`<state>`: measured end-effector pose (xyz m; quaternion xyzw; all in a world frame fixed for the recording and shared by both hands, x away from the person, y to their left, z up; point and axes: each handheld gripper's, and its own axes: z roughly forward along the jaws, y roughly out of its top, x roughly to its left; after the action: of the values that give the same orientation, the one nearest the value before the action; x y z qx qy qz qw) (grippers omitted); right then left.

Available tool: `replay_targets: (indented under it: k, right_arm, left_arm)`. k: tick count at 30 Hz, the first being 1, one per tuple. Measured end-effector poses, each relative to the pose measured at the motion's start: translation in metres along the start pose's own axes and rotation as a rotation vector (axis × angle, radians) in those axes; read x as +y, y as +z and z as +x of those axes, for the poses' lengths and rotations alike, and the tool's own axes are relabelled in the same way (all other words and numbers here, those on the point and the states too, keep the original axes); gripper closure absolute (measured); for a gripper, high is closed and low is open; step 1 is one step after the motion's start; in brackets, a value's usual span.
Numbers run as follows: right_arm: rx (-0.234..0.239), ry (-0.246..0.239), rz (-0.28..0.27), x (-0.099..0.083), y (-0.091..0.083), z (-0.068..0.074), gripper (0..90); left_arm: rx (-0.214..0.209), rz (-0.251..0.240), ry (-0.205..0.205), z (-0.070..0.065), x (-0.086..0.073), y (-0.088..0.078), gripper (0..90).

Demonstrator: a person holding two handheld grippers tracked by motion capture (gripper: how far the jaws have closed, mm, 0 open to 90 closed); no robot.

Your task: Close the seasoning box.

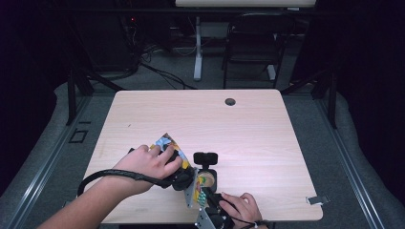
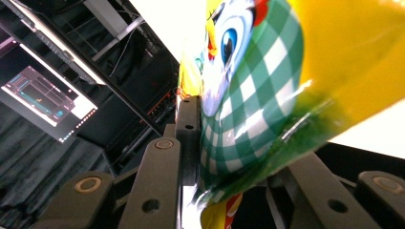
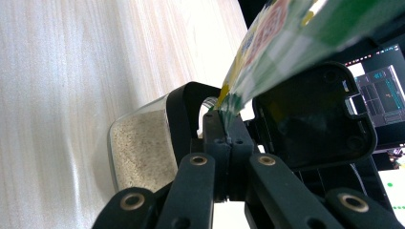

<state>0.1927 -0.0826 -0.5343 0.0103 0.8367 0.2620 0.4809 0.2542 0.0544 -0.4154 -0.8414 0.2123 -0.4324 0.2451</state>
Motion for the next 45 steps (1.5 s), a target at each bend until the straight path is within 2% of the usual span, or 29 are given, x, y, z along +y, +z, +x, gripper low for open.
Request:
replay_targets:
  k: [15, 17, 24, 37, 45]
  right_arm:
    - [-0.008, -0.008, 0.002, 0.0011, -0.0005, 0.0005, 90.0]
    - [-0.008, -0.011, 0.002, 0.0011, -0.0005, 0.0005, 90.0]
    - [-0.007, -0.009, -0.001, 0.0008, -0.0004, 0.0003, 90.0]
    - [-0.007, -0.001, -0.011, 0.0007, -0.0007, -0.0001, 90.0]
    - [-0.006, -0.001, -0.013, 0.0007, -0.0004, 0.0006, 90.0]
  left_arm:
    - [-0.008, -0.001, 0.007, -0.0009, -0.0004, -0.0008, 76.9]
    - [0.005, -0.001, 0.011, -0.0008, -0.0004, -0.0013, 77.0]
    - [0.002, 0.006, 0.02, 0.001, 0.0008, -0.003, 77.4]
    - [0.005, -0.004, 0.006, 0.0015, 0.0, -0.0034, 77.4]
    - [0.015, 0.003, 0.019, 0.002, 0.001, -0.0038, 77.5]
